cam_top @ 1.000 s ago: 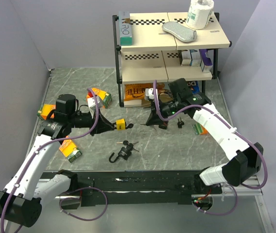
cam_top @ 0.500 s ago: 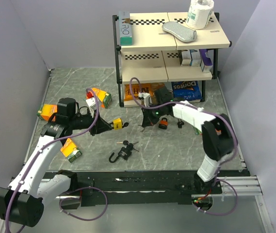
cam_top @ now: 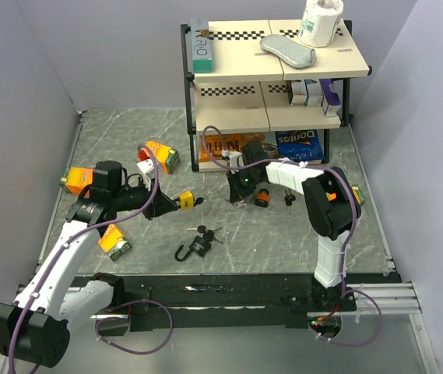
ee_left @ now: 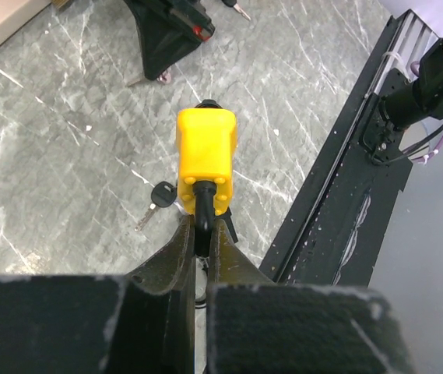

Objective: Lock with the key
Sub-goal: Place the key at the center of the board, then place the lock at the center of the board.

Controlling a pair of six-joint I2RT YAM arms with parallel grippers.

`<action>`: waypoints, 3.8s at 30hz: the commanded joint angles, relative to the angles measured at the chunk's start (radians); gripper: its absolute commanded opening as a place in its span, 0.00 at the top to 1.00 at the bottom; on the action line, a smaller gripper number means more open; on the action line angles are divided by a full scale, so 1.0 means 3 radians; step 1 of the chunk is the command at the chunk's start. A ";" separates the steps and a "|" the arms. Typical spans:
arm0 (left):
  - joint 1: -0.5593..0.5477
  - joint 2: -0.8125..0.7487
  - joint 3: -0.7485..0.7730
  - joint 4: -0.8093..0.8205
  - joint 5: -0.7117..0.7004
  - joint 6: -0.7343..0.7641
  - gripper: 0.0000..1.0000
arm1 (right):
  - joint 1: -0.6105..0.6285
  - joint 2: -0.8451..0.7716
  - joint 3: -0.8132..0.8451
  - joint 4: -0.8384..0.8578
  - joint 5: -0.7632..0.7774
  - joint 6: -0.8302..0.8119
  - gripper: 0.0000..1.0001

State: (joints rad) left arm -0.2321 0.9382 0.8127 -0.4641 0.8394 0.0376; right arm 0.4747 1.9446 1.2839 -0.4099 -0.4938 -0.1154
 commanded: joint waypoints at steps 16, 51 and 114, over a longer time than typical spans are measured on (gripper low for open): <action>0.0012 0.0293 0.0282 -0.0381 0.0693 0.0744 0.99 | -0.0064 -0.1189 -0.0684 0.0466 -0.1748 -0.0622 0.30; -0.0648 0.0472 0.0819 -0.0530 0.1349 0.0550 0.99 | 0.0739 -0.2693 -0.0690 0.0185 -0.1831 -0.2034 0.41; -0.0970 0.0406 0.0410 0.0933 -0.0855 -0.1056 0.99 | 0.0662 -0.1952 -0.0552 0.1939 -0.1892 0.1423 1.00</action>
State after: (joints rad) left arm -0.5053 1.0161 0.9459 -0.3542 0.6426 -0.2367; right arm 0.5968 1.3617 1.0405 -0.0280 -0.8066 0.2192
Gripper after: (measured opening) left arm 0.062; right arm 0.008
